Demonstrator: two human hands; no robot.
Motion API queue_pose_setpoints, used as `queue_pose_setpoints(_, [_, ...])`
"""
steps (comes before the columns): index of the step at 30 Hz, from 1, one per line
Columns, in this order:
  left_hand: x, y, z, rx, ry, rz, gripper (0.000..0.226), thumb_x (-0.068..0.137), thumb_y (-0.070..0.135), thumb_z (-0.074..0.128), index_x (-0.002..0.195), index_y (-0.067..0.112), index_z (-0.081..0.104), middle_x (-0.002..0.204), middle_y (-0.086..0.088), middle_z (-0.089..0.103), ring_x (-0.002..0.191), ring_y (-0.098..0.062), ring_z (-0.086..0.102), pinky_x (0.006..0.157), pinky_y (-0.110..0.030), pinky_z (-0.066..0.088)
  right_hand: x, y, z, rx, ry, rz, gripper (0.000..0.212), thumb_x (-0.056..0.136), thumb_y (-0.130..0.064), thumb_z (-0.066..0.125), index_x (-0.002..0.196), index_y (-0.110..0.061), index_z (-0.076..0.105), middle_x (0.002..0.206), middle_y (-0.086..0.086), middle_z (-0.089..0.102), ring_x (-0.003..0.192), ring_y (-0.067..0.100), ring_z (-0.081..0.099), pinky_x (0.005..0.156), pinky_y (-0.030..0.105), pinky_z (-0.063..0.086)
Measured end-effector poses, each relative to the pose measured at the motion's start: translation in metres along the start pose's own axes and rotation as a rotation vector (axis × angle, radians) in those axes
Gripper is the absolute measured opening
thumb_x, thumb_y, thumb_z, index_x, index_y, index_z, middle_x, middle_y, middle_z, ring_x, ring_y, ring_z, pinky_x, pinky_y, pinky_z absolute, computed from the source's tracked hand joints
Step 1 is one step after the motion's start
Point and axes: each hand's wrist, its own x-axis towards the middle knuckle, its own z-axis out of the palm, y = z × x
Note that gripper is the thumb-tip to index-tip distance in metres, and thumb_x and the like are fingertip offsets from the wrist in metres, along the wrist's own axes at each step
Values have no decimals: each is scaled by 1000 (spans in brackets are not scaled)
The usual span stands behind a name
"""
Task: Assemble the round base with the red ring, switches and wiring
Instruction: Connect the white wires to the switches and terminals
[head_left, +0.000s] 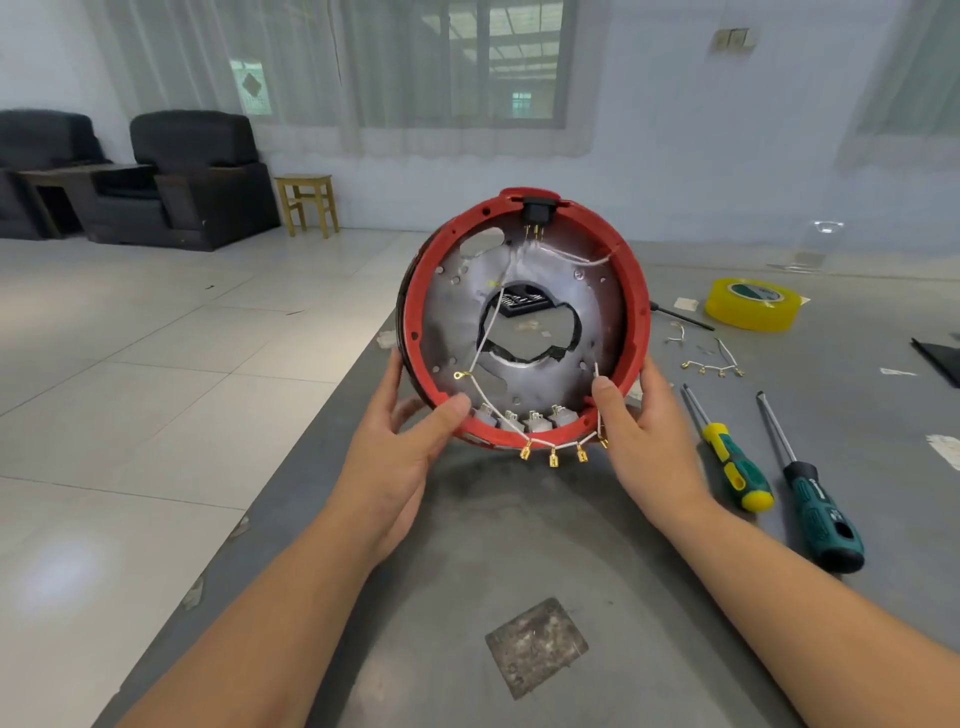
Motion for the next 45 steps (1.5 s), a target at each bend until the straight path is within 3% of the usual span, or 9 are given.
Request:
queue_pose_setpoints(3, [-3,-5,0,14,-85,-81,112,73,12,93,149,69,34,138,-14,67,117,-32,73,104,-54,56,-1,1,-1,1,-15,-25,42,104,-31,54,146,-36,47,136,-9,64,123,22,63,103,50,53])
queue_pose_setpoints(5, [-4,-8,0,-34,-82,-92,110,76,6,92,145,72,37,140,-15,65,116,-38,73,101,-61,56,1,2,-1,-28,-35,-36,42,104,-36,55,146,-36,46,137,-11,62,124,19,62,103,49,52])
queue_pose_setpoints(10, [-3,-12,4,-162,39,-125,100,75,-5,82,158,31,38,135,-23,66,108,-41,75,88,-52,64,0,5,-1,-215,4,-93,61,101,-42,58,155,-30,33,150,-8,41,134,-9,38,106,15,42])
queue_pose_setpoints(14, [-3,-11,3,-170,54,-138,76,78,-2,81,146,11,50,136,-23,65,108,-40,75,86,-48,64,-5,-1,-2,-441,155,-187,87,97,-50,58,163,-24,7,170,-9,-1,156,7,0,123,29,3])
queue_pose_setpoints(17, [-3,-10,4,-173,63,-137,72,83,-4,79,146,13,49,136,-22,65,108,-38,76,88,-50,64,-7,-11,-6,-527,180,-476,77,91,-42,64,156,-21,30,169,-4,7,155,16,15,120,29,8])
queue_pose_setpoints(22, [-2,-9,4,-179,76,-116,74,78,0,81,145,12,50,133,-20,69,109,-38,75,91,-52,63,-13,-16,-2,-723,-34,-665,22,85,-28,67,107,-29,62,141,-5,48,133,17,43,104,35,20])
queue_pose_setpoints(32, [2,-9,1,-201,129,-105,58,89,-4,75,138,18,54,128,-15,73,109,-34,76,88,-48,64,-11,-15,-6,-879,-14,-734,19,81,-36,69,98,-27,69,129,-3,56,125,27,48,93,40,27])
queue_pose_setpoints(38, [2,-8,3,-202,123,-100,59,91,-4,74,141,18,52,130,-15,72,109,-34,76,90,-49,63,-10,-6,7,-933,-187,-720,26,84,-52,63,96,-29,67,107,-9,59,103,22,56,87,43,38])
queue_pose_setpoints(45, [1,-7,5,-192,116,-95,65,90,-3,76,143,21,49,131,-16,71,108,-36,76,90,-50,63,-5,-1,14,-923,-149,-815,13,96,-38,58,90,-27,61,98,-9,58,90,20,56,88,40,35])
